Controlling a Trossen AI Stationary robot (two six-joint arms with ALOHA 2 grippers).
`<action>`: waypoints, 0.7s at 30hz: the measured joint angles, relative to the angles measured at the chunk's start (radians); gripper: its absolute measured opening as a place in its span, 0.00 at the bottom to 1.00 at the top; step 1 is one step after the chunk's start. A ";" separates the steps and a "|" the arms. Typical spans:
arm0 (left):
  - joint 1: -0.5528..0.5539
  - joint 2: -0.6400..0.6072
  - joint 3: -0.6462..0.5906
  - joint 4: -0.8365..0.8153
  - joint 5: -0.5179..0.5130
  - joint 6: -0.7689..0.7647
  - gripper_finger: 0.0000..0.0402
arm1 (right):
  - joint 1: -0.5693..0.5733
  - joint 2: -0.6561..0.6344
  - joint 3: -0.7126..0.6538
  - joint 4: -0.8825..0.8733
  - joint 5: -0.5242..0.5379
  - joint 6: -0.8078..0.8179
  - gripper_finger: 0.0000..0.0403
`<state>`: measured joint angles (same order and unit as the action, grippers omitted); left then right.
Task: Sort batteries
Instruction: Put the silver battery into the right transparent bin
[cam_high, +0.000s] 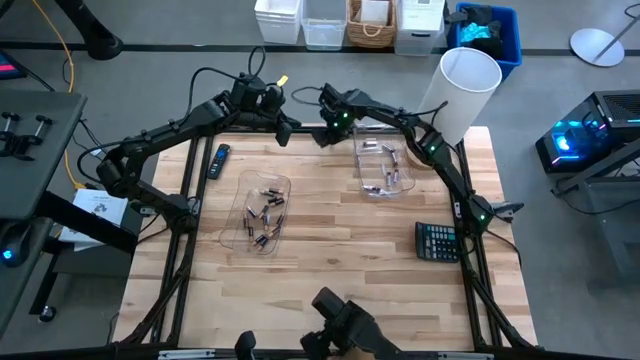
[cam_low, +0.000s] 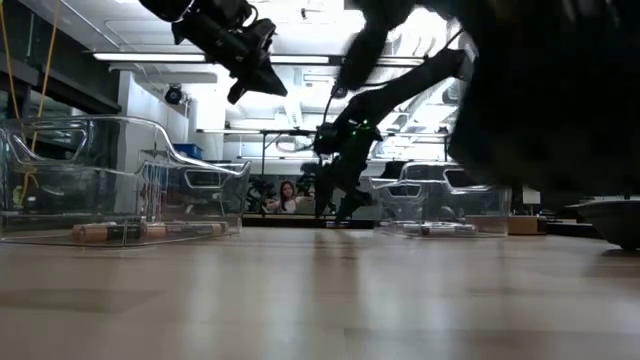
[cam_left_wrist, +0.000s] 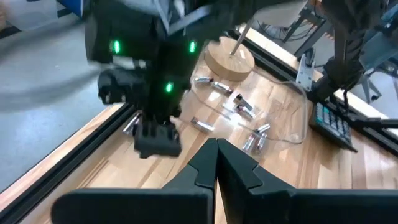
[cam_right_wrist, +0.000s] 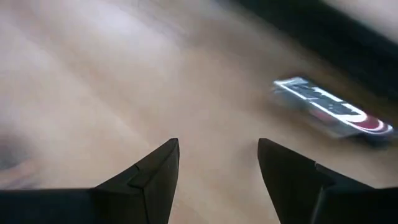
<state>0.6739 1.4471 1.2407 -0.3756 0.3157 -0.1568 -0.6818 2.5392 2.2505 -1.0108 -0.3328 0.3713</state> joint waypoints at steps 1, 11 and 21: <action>0.000 0.000 0.000 -0.006 0.000 0.009 0.00 | -0.002 -0.001 0.006 -0.005 -0.049 -0.001 0.53; 0.000 0.000 0.000 -0.015 0.000 0.020 0.00 | 0.001 -0.021 0.096 0.088 0.021 0.031 0.53; 0.001 0.000 0.000 -0.023 -0.001 0.020 0.00 | 0.009 -0.021 0.057 -0.053 0.140 -0.075 0.53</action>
<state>0.6745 1.4471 1.2404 -0.3988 0.3149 -0.1364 -0.6723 2.5183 2.3070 -1.0640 -0.1928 0.2966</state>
